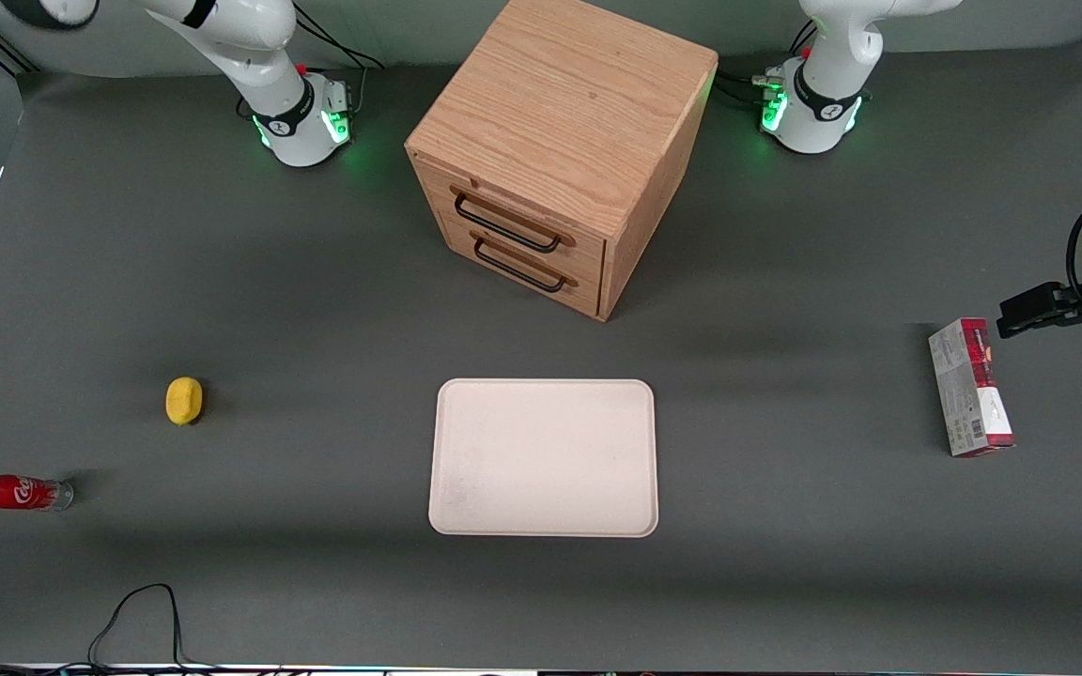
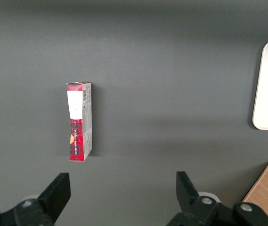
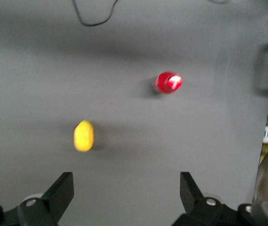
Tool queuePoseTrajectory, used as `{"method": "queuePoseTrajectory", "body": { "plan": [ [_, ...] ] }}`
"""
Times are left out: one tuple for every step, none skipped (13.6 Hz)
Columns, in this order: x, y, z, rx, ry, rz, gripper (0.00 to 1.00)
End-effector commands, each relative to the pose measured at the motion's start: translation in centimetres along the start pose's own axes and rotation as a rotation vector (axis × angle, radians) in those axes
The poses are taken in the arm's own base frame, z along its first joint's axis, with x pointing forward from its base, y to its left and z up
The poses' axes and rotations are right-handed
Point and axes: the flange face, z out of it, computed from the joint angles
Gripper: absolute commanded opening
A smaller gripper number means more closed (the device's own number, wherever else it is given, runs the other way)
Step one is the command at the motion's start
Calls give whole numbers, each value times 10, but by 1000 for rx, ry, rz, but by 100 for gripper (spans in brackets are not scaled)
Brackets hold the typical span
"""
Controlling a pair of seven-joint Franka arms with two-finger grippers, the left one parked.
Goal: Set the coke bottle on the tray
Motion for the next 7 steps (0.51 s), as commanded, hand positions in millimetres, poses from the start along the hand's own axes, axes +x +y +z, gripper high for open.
{"method": "queuePoseTrajectory", "body": {
  "plan": [
    [3,46,9,51,101,-2,100],
    [2,51,12,57,111,4,100],
    [4,53,10,44,132,5,100],
    [7,55,13,38,143,5,100],
    [11,56,24,42,144,6,100],
    [12,58,27,42,144,7,100],
    [11,58,27,40,142,8,100]
  ]
}}
